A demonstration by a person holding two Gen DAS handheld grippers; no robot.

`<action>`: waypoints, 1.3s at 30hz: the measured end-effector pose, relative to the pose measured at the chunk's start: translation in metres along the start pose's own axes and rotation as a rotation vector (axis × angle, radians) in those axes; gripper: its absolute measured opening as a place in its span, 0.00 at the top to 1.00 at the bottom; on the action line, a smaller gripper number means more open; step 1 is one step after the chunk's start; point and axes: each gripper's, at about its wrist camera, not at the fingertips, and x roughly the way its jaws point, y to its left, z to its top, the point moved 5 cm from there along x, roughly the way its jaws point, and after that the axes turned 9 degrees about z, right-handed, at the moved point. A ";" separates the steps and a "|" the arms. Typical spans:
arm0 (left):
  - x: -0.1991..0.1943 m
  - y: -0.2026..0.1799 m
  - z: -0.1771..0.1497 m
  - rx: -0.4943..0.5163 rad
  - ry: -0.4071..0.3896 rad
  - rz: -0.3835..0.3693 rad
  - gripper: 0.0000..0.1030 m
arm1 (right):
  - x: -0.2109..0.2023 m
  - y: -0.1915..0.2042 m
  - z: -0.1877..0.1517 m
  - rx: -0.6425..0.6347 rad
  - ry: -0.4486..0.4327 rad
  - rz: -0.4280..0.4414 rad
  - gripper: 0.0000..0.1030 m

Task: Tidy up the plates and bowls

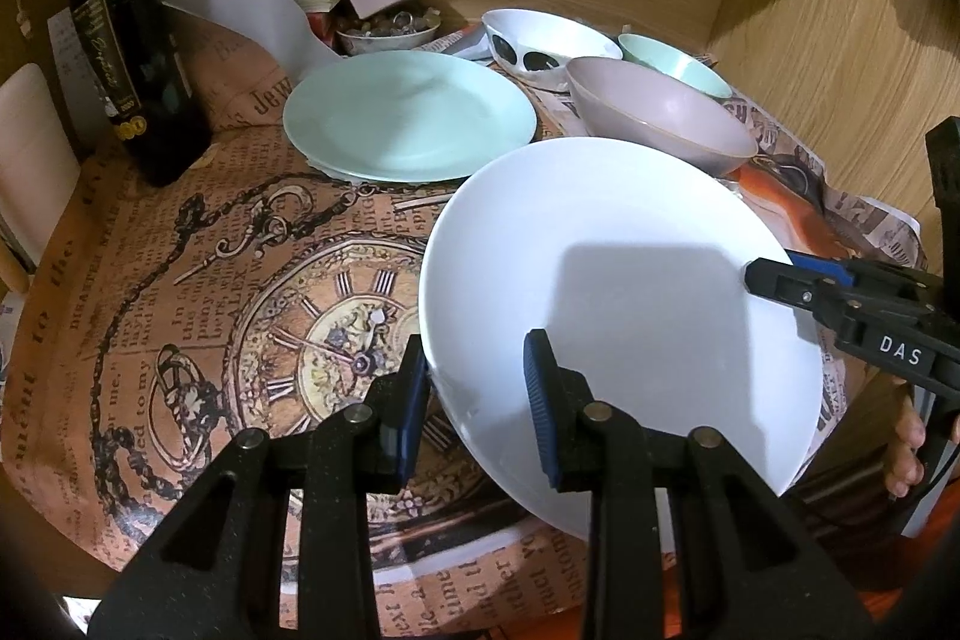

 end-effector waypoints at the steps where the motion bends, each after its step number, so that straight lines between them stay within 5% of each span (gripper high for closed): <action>1: 0.001 0.000 0.000 0.001 -0.001 -0.002 0.70 | 0.000 -0.001 0.000 -0.003 0.001 0.001 0.71; 17: 0.007 0.000 0.001 0.017 -0.023 -0.010 0.67 | -0.004 0.002 -0.003 -0.081 0.012 -0.051 0.71; 20: 0.011 -0.001 0.001 0.030 -0.021 -0.008 0.67 | -0.009 0.005 -0.001 -0.142 -0.018 -0.141 0.71; 24: 0.012 -0.003 0.002 0.030 -0.021 -0.014 0.67 | -0.011 0.007 0.000 -0.167 -0.016 -0.154 0.71; 34: -0.015 0.016 0.021 -0.025 -0.109 0.008 0.47 | -0.027 0.012 0.019 -0.094 -0.096 -0.045 0.71; 39: -0.039 0.027 0.038 -0.035 -0.196 0.051 0.39 | -0.042 0.024 0.041 -0.115 -0.180 -0.006 0.58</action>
